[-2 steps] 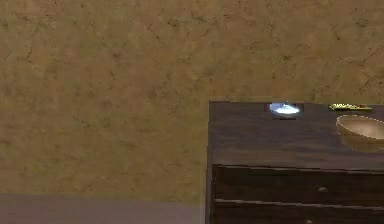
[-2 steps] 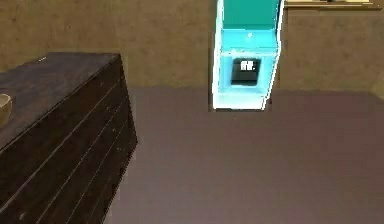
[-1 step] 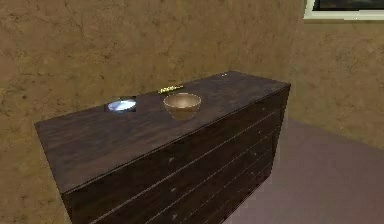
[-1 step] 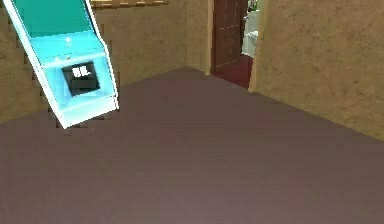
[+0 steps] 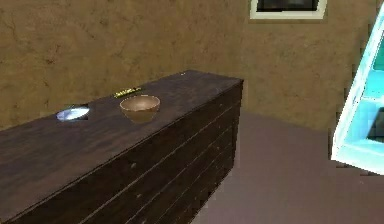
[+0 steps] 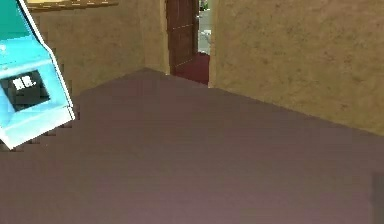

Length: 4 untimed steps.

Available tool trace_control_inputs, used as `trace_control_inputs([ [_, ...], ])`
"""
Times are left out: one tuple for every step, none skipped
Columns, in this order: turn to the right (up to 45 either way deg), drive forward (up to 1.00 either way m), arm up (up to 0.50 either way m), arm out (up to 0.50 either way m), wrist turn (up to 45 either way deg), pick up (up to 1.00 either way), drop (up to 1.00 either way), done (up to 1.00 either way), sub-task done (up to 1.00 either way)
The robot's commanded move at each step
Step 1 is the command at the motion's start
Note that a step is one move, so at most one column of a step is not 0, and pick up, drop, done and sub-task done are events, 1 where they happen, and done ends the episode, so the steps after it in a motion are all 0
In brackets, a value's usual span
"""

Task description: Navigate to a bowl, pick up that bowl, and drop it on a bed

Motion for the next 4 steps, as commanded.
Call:
trace_control_inputs([
  [0.0,0.35,0.00,0.00,0.0,0.00,0.00,0.00,0.00],
  [-45.0,0.00,0.00,0.00,0.0,0.00,0.00,0.00,0.00],
  [-45.0,0.00,0.00,0.00,0.0,0.00,0.00,0.00,0.00],
  [-18.0,0.00,0.00,0.00,0.0,0.00,0.00,0.00,0.00],
])
